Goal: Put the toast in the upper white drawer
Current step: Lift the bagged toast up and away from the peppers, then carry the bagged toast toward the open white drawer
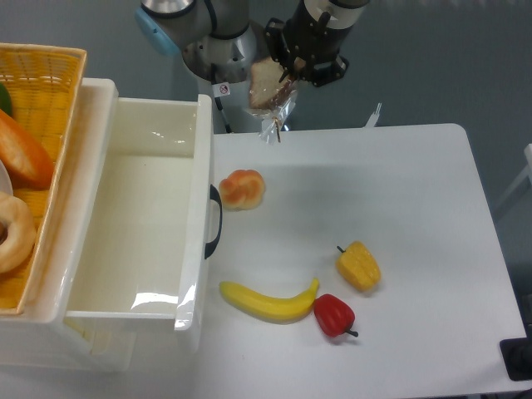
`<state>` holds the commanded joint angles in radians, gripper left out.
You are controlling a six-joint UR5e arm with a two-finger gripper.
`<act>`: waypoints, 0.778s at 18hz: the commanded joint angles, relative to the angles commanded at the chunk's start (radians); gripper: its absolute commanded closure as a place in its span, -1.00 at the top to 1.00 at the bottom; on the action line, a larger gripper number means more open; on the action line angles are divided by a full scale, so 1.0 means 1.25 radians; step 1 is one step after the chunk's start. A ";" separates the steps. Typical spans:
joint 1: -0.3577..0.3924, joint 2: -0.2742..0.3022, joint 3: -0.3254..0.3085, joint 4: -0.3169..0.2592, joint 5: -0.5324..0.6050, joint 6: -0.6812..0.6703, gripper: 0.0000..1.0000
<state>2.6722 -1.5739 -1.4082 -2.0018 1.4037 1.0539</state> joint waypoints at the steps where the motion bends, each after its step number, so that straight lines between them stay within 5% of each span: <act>1: -0.001 -0.001 0.006 -0.001 -0.011 -0.007 -0.73; 14: -0.015 0.007 0.023 -0.012 -0.088 -0.072 -0.73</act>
<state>2.6539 -1.5647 -1.3791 -2.0172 1.2933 0.9635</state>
